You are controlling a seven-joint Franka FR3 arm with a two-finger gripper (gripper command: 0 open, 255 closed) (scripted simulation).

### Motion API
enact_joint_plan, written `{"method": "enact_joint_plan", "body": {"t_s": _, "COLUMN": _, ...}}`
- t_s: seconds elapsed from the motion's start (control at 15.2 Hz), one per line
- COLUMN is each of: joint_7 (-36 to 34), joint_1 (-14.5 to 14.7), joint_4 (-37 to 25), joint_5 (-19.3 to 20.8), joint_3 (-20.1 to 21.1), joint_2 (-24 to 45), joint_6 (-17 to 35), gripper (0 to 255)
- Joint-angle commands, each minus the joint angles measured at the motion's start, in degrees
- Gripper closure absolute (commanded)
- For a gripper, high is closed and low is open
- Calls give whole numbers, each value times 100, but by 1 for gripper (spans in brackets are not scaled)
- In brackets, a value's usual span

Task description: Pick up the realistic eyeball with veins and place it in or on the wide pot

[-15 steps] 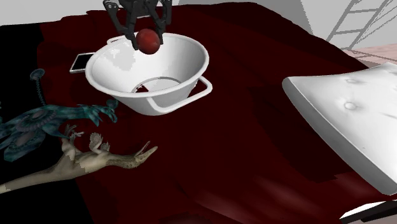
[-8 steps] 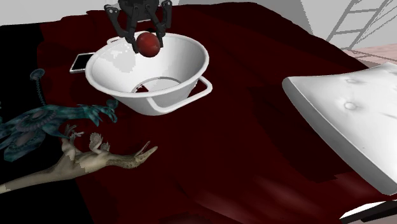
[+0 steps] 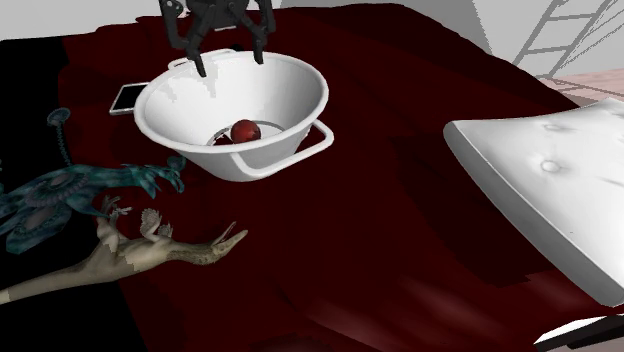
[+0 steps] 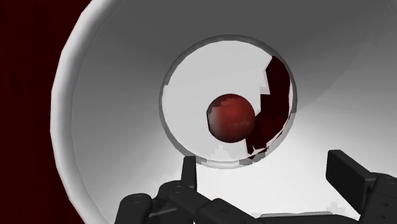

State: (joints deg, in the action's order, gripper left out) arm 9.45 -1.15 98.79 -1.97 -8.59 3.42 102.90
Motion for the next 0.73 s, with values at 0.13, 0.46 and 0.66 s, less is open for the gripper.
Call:
{"method": "enact_joint_plan", "body": {"t_s": 0.13, "joint_7": 2, "joint_1": -13, "joint_4": -697, "joint_5": -4, "joint_3": -11, "joint_2": 40, "joint_6": -659, "gripper": 0}}
{"method": "enact_joint_plan", "body": {"t_s": 0.46, "joint_7": 2, "joint_1": -14, "joint_4": -697, "joint_5": -4, "joint_3": -11, "joint_2": 40, "joint_6": -659, "gripper": 0}}
{"method": "enact_joint_plan", "body": {"t_s": 0.66, "joint_7": 2, "joint_1": -13, "joint_4": -697, "joint_5": -4, "joint_3": -11, "joint_2": 40, "joint_6": -659, "gripper": 0}}
